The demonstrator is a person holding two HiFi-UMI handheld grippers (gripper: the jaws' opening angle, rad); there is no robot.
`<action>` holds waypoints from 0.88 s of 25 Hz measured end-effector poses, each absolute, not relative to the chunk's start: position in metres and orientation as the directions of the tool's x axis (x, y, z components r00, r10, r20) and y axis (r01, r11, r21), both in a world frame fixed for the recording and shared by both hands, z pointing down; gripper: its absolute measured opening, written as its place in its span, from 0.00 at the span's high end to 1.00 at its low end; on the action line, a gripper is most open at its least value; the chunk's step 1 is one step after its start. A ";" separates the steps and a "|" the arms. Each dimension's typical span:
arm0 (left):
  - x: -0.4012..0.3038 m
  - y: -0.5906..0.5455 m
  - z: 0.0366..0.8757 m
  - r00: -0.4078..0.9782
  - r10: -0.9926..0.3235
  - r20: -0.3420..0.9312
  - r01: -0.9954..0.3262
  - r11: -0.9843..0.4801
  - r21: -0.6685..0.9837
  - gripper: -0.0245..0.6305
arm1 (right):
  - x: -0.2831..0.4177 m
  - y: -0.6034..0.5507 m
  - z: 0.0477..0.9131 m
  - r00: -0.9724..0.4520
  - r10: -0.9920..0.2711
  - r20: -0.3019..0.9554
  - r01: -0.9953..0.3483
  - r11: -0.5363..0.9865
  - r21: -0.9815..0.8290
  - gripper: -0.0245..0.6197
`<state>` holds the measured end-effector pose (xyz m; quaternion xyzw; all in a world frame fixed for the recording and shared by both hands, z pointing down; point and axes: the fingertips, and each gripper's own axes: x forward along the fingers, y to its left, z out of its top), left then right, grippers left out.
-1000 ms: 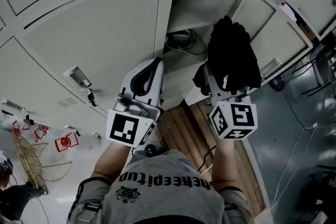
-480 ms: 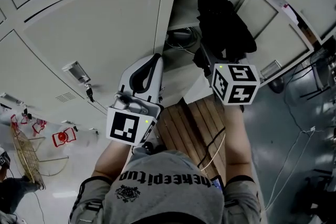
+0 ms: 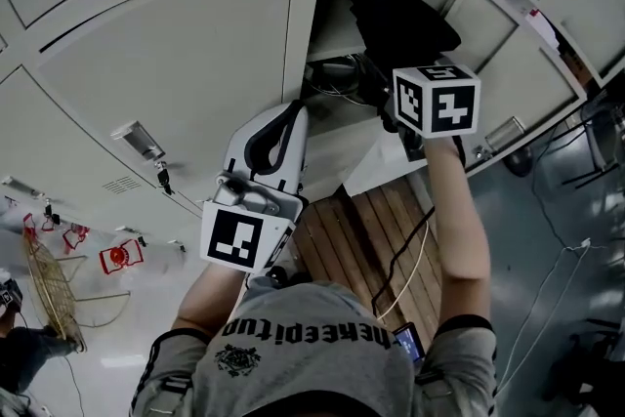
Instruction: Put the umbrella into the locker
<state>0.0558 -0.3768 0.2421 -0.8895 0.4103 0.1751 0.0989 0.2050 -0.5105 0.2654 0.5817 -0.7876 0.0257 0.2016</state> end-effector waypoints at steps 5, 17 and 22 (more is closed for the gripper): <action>0.060 -0.381 0.242 0.601 -0.698 -0.388 -0.767 -0.640 -0.037 0.96 | 0.203 -0.530 0.257 -0.256 -0.896 0.362 -0.921 0.340 0.191 0.55; 0.057 -0.391 0.245 0.589 -0.715 -0.377 -0.782 -0.622 -0.042 0.96 | 0.199 -0.561 0.257 -0.254 -0.908 0.333 -0.921 0.332 0.202 0.56; 0.058 -0.394 0.245 0.588 -0.716 -0.376 -0.782 -0.622 -0.041 0.96 | 0.194 -0.575 0.254 -0.249 -0.901 0.356 -0.910 0.343 0.231 0.60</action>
